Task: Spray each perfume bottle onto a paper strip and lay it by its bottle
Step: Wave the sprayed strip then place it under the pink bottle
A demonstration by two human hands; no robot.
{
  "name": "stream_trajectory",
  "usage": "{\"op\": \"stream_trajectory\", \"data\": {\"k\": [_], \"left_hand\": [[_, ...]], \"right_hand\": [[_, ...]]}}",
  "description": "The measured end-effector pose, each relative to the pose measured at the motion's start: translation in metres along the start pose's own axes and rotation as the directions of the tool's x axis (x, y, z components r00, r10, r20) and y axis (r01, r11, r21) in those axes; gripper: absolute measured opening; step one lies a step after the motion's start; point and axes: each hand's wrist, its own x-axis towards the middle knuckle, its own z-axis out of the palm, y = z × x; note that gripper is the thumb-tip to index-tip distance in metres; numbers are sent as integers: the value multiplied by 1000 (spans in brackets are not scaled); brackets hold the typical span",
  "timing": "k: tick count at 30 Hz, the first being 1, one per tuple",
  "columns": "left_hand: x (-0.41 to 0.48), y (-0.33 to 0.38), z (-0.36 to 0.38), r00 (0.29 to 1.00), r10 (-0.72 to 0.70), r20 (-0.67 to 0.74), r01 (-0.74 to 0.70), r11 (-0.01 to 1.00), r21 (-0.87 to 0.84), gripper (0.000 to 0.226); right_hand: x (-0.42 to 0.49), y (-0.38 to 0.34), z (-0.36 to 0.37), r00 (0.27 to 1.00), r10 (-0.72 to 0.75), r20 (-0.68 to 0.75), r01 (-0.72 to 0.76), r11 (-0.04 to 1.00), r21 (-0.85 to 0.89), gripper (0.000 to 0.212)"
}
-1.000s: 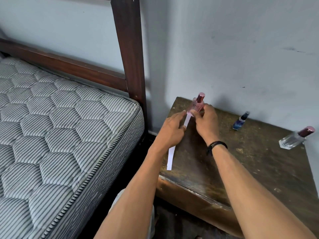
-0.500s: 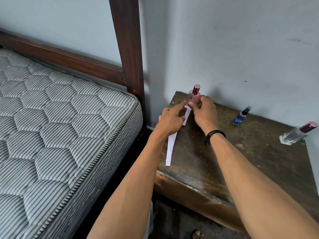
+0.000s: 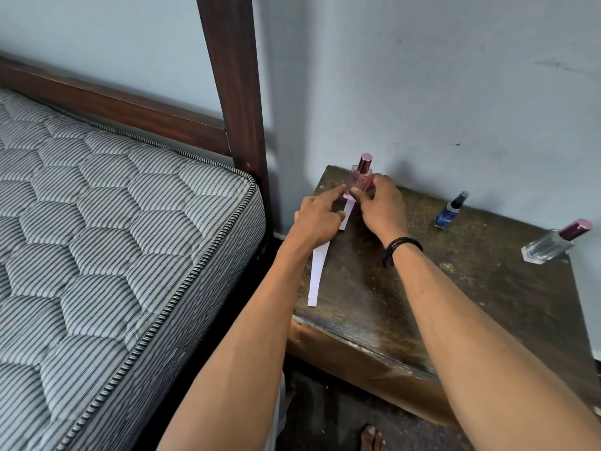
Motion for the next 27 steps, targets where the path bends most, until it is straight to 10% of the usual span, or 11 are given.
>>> {"op": "stream_trajectory", "data": {"k": [10,19,27], "left_hand": [[5,-3,1,1000,11,8,-10,999,-45,58],[5,-5,-11,999,34,-17,-37,981,-189,57],[-8,0,-28,965,-52,-258,-18,965,-261,37]], "right_hand": [[0,5,0,1000,-5,-20,6,997,72,20],[-22,6,-21,997,75,29,-79,980,185,62],[-119,-1,-45,989,70,131,-83,992,94,36]]}}
